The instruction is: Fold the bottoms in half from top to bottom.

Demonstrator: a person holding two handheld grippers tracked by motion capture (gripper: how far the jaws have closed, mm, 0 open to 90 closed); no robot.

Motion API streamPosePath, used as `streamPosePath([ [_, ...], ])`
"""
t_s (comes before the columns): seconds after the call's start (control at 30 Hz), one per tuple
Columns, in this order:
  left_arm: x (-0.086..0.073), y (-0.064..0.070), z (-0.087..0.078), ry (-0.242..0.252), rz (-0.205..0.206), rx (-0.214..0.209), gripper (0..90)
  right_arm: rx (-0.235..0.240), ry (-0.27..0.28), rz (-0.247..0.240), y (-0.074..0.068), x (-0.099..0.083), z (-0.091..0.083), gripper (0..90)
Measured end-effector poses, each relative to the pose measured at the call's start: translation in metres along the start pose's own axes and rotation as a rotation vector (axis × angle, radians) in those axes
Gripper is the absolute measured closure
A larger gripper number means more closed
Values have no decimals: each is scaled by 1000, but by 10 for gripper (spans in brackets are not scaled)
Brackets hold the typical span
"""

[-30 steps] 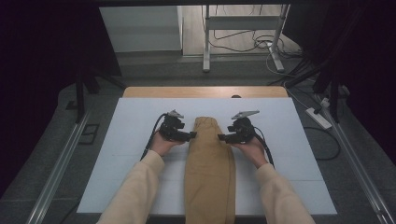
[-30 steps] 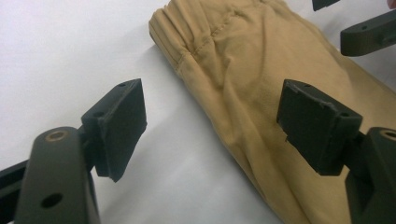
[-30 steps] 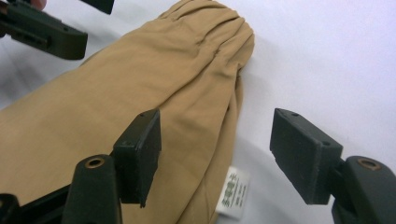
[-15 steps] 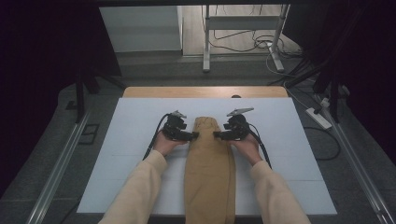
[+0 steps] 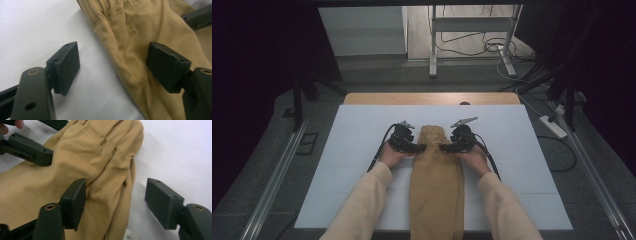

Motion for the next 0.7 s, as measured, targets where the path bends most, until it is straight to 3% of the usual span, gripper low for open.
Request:
streamPosePath([
  [0.2, -3, 7, -1, -21, 19, -37, 443, 21, 3, -36, -8, 2, 2, 481],
  [0.4, -7, 14, 0, -41, 39, -55, 635, 67, 11, -16, -10, 2, 0, 625],
  [0.57, -10, 18, -1, -48, 55, -77, 749, 90, 10, -32, -14, 2, 0, 757],
  [0.7, -10, 18, -1, -38, 64, -79, 798, 92, 8, -41, -15, 1, -2, 787],
])
Point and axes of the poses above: each handheld gripper's, and its own axes: z roughly forward along the jaws, x roughly out of its top, y roughly to its right, the point moved 10 cm from there along z, roughly forward along the jaws, and after that the axes turned 15 degrees about -z, right-handed, at the moved point
